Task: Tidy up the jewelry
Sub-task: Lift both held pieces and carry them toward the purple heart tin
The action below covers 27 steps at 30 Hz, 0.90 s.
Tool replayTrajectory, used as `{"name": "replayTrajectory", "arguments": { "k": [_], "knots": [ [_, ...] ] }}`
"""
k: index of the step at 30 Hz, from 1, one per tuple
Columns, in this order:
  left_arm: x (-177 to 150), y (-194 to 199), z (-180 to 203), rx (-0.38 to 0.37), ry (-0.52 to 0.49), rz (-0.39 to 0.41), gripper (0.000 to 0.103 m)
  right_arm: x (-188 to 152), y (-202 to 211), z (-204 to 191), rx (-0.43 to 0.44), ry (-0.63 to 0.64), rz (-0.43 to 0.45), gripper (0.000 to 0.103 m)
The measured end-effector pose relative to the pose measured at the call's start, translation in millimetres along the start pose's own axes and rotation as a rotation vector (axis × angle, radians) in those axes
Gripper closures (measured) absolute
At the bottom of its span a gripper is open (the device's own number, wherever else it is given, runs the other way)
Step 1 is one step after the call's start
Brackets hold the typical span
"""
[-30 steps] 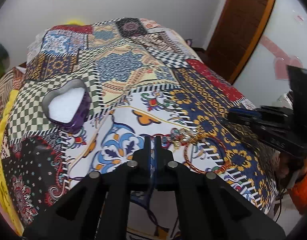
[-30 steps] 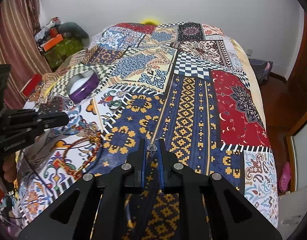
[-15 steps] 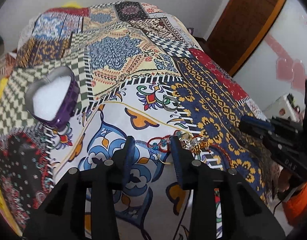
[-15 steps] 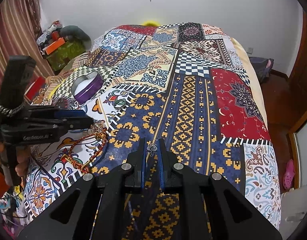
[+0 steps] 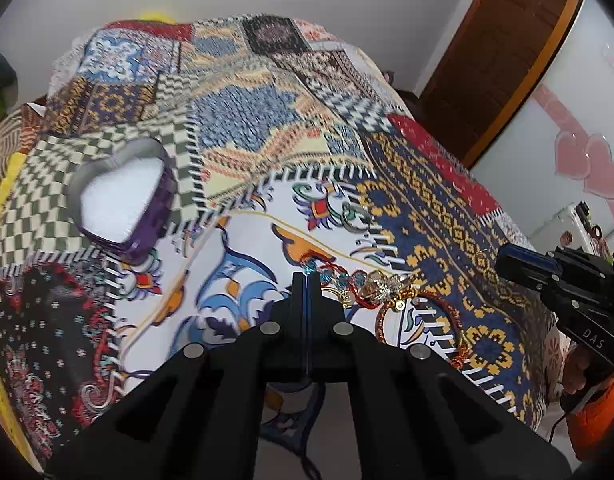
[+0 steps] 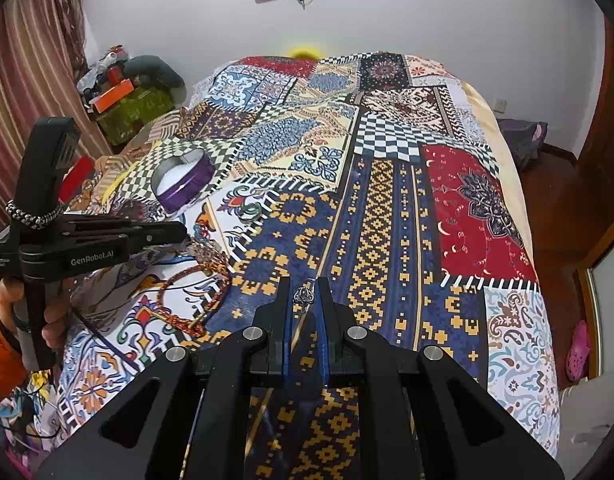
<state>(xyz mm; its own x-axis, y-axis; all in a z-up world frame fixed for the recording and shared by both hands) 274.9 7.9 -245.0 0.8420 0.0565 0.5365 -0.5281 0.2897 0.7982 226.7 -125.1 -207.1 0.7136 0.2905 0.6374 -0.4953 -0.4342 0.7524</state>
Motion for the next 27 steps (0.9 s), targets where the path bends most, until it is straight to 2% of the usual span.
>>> {"name": "replayTrajectory", "arguments": {
  "k": [3, 6, 7, 10, 11, 16, 18, 20, 22, 27],
  "knots": [
    [5.6, 11.4, -3.5, -0.004, 0.009, 0.020, 0.103, 1.6, 5.4, -2.3, -0.002, 0.004, 0.012, 0.094],
    [12.2, 14.5, -5.4, -0.005, 0.016, 0.003, 0.102, 2.4, 8.3, -4.5, 0.002, 0.001, 0.020, 0.094],
    [14.8, 13.2, -5.6, -0.002, 0.020, -0.005, 0.099, 2.5, 8.4, -5.5, 0.004, -0.001, 0.021, 0.094],
    [17.1, 3.8, -4.9, -0.003, 0.028, -0.048, 0.071, 1.7, 7.2, -6.4, 0.009, -0.007, 0.020, 0.094],
    [17.6, 0.6, -4.4, -0.007, 0.038, -0.051, 0.069, 1.4, 6.6, -6.7, 0.010, -0.008, 0.018, 0.094],
    [16.8, -18.7, 1.0, 0.007, 0.027, -0.083, 0.069, -0.2, 3.4, -5.3, 0.010, -0.007, 0.010, 0.094],
    [15.9, -24.8, -0.2, 0.011, 0.031, -0.095, 0.074, -1.2, 3.9, -4.4, 0.008, -0.008, 0.008, 0.094],
    [15.8, -28.8, -1.3, 0.014, 0.033, -0.101, 0.093, -1.8, 5.2, -3.2, 0.006, -0.009, 0.009, 0.094],
    [15.7, -30.2, -2.7, 0.008, 0.037, -0.104, 0.101, -1.8, 5.6, -2.7, 0.006, -0.011, 0.009, 0.094],
    [17.1, -19.4, -3.7, 0.012, 0.018, -0.069, 0.101, 1.1, 8.0, -4.6, 0.012, -0.018, 0.017, 0.094]
  ]
}}
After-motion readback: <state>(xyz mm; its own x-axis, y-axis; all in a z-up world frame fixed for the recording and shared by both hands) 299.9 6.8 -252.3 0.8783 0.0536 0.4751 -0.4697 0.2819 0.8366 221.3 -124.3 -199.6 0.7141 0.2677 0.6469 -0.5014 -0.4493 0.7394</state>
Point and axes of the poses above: each gripper's, at about its wrist camera, not at the fingertips, and y roughly against the way its jaws point, z to its right, x to its top, the point moved 5 cm from there along -y, roughly the way its jaws point, and after that the axes turned 2 degrees about y, right-handed, at the moved point
